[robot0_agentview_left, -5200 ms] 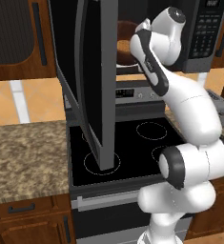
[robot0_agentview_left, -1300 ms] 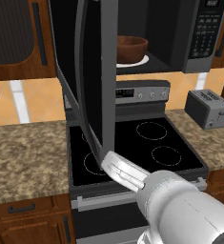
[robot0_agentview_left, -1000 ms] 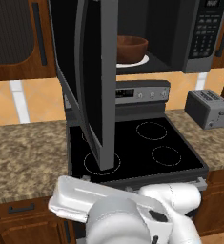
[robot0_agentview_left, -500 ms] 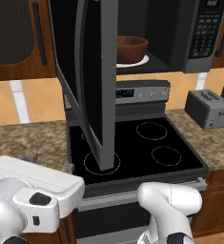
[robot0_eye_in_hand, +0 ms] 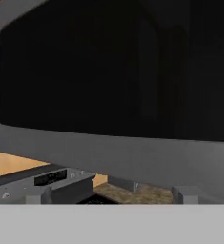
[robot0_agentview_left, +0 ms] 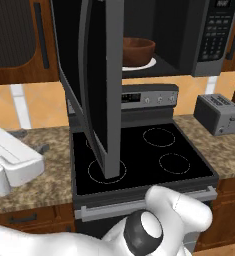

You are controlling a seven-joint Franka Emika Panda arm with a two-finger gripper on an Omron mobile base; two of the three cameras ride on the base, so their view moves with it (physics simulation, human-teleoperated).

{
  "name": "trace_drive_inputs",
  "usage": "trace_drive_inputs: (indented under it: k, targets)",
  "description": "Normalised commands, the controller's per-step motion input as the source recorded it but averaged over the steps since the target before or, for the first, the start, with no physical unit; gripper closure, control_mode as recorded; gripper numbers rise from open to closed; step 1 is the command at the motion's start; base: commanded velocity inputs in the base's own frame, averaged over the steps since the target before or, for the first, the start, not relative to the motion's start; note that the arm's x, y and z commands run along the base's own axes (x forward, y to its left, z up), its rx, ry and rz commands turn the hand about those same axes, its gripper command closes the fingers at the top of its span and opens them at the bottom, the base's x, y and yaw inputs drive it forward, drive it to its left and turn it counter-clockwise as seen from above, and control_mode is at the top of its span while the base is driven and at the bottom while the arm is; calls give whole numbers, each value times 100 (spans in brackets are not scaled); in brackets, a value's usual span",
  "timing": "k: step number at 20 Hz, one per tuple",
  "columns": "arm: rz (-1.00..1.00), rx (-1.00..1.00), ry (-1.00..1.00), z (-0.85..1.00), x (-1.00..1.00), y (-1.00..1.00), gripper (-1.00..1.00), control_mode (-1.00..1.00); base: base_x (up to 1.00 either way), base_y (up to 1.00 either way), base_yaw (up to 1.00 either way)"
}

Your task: Open the microwave, place the bowl with waffle inside the microwave, then close the microwave door and turn it on.

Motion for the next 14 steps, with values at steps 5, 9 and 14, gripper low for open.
trace_drive_inputs:
  k: [5, 9, 14]
  targets:
    - [0, 0, 0, -1, 89, -29, -100, -100, 0, 0, 0]
    - [12, 3, 0, 0, 65, -82, -100, -100, 0, 0, 0]
    - [25, 9, -6, 0, 52, -100, -100, -100, 0, 0, 0]
